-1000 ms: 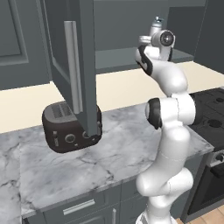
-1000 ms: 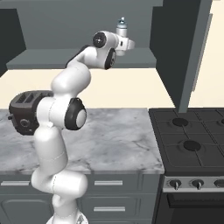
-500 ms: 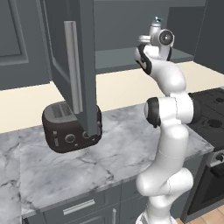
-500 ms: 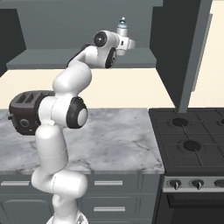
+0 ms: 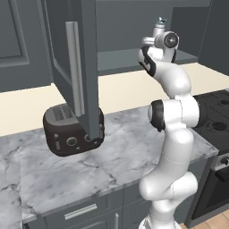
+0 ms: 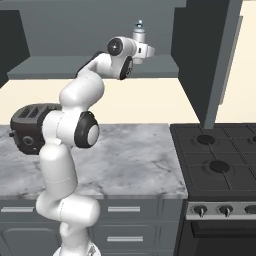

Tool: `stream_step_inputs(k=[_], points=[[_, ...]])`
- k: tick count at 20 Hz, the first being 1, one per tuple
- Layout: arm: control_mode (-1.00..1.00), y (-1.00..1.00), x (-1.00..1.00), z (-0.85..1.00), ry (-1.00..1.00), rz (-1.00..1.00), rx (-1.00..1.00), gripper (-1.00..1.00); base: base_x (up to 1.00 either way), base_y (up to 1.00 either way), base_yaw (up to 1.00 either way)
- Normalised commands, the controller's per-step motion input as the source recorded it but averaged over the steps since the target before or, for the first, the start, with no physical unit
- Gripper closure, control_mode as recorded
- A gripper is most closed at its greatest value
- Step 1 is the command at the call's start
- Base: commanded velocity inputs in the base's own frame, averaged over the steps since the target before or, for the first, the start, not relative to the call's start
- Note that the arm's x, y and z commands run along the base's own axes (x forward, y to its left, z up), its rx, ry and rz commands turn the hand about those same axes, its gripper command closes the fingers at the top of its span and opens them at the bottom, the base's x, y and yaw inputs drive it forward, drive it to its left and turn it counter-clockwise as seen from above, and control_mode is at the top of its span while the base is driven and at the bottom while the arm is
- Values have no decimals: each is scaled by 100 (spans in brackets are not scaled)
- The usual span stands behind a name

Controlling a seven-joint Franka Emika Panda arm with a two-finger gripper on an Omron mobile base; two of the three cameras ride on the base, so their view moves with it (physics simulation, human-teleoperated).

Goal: Pick the milk, water bottle from the counter and place them in the open cabinet.

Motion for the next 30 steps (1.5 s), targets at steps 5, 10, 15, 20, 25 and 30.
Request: stream_step_inputs(k=[5, 10, 15, 20, 25, 30], points=[[-100, 5, 4, -37, 0, 0, 0, -100, 0, 0, 0], [-100, 7, 0, -28, 0, 0, 0, -100, 0, 0, 0], [-100, 4, 0, -4, -2, -1, 0, -100, 0, 0, 0], [-100, 9, 0, 16, -1, -6, 0, -100, 0, 0, 0], [-100, 16, -12, 19, -1, -8, 0, -100, 0, 0, 0], [-100, 25, -33, 25, -2, -3, 0, -100, 0, 0, 0]])
